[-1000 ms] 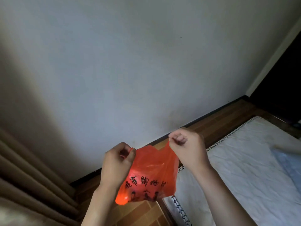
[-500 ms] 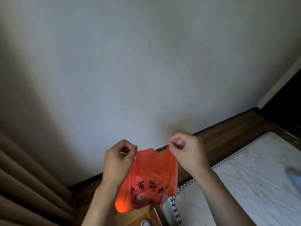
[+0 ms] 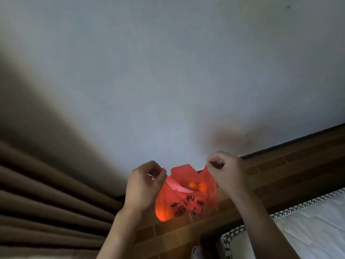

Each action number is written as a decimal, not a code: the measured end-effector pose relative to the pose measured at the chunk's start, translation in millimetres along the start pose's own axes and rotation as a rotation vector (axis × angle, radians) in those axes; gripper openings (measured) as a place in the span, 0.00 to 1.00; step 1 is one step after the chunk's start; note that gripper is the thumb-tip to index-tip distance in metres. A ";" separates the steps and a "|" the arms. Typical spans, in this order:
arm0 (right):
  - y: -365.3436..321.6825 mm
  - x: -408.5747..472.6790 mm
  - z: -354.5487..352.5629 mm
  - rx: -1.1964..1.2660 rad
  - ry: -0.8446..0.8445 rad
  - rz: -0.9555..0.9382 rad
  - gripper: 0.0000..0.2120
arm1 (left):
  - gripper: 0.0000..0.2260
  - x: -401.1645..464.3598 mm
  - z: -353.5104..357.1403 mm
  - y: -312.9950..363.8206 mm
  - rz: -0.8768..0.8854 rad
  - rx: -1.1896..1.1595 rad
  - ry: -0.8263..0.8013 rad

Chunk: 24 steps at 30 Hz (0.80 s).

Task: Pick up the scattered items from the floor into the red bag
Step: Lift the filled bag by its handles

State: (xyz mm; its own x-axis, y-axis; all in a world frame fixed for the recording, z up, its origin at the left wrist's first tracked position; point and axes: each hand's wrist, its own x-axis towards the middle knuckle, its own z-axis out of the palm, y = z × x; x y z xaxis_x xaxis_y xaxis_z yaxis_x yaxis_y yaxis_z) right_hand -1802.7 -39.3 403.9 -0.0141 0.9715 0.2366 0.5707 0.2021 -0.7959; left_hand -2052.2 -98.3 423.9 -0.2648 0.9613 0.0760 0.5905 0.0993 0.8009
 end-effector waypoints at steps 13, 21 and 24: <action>33.8 60.5 126.2 -0.006 -0.226 0.042 0.09 | 0.10 64.3 5.5 -111.9 -0.140 0.075 0.077; 76.7 69.1 256.9 -0.050 -0.393 0.181 0.10 | 0.11 95.5 27.4 -249.1 -0.357 0.031 -0.002; 99.6 60.0 304.7 -0.076 -0.484 0.254 0.09 | 0.11 94.4 42.2 -305.0 -0.429 0.045 -0.031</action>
State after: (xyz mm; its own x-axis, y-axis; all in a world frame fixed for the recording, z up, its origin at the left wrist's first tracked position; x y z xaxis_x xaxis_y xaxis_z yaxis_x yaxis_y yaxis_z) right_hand -1996.9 76.9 169.0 -0.2337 0.9383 -0.2548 0.6625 -0.0382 -0.7481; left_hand -2225.2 -26.9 161.7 -0.4711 0.8377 -0.2762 0.4647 0.5019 0.7295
